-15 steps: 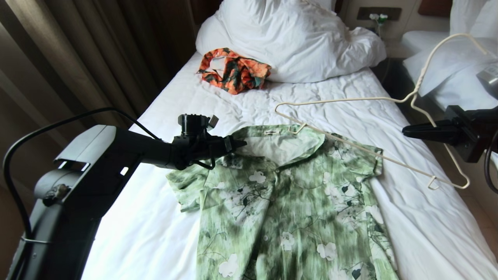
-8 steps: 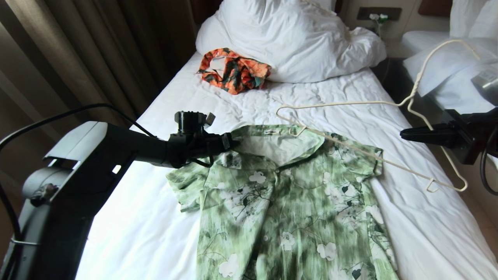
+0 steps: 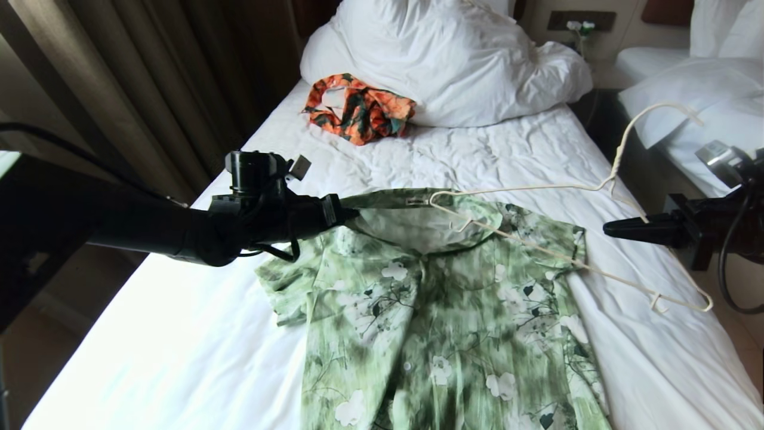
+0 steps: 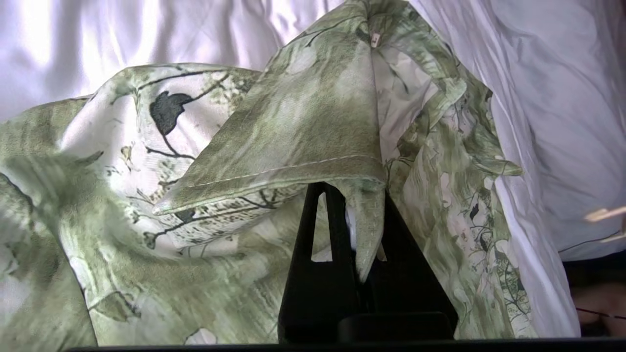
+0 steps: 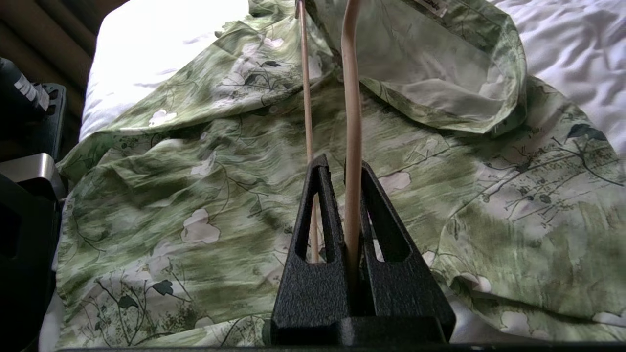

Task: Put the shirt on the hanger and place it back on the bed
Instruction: Lift the shirt and hanger, then hook one side of the shirt onto the hanger

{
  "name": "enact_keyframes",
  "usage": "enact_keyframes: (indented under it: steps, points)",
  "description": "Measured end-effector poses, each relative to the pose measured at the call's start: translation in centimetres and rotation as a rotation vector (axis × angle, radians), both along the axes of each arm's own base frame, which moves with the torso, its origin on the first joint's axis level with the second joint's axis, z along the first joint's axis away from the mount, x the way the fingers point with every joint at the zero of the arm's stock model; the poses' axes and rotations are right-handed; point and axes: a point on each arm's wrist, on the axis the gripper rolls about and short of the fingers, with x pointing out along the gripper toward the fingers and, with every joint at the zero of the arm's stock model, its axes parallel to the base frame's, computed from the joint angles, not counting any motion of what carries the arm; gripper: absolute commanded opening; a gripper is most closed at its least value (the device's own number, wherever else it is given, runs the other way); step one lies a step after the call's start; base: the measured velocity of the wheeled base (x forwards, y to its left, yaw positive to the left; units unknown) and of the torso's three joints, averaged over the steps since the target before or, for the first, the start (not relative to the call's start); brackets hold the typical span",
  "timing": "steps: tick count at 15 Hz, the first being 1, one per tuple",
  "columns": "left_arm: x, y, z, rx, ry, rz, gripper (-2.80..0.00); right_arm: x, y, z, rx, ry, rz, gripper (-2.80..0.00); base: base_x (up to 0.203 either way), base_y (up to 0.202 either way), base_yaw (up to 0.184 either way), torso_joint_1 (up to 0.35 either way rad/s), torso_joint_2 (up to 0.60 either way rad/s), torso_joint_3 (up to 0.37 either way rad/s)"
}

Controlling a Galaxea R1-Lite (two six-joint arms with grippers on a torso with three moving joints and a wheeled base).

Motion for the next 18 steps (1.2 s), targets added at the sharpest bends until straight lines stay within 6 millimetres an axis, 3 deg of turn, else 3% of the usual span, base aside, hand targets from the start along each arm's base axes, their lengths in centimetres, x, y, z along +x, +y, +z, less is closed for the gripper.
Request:
enact_keyframes:
  steps: [3, 7, 12, 18]
  points:
    - [-2.6, -0.8, 2.0, -0.004, -0.041, -0.025, -2.8, 0.2, 0.3, -0.6, -0.01, 0.005, -0.002, -2.8, 0.0, 0.0, 0.0, 0.0, 0.0, 0.0]
    - [-4.8, -3.2, 3.2, -0.001, -0.055, -0.079, -2.8, 0.4, 0.9, -0.9, -0.007, 0.021, 0.013, -2.8, 0.0, 0.0, 0.0, 0.0, 0.0, 0.0]
    - [-6.4, -5.3, 4.3, 0.005, -0.101, -0.146, -2.8, 1.6, 3.0, -1.0, -0.021, 0.027, 0.063, -2.8, 0.0, 0.0, 0.0, 0.0, 0.0, 0.0]
    - [-7.5, -6.7, 4.9, -0.004, -0.117, -0.197, -2.8, 4.6, 3.8, -2.6, -0.035, 0.001, 0.064, -2.8, 0.0, 0.0, 0.0, 0.0, 0.0, 0.0]
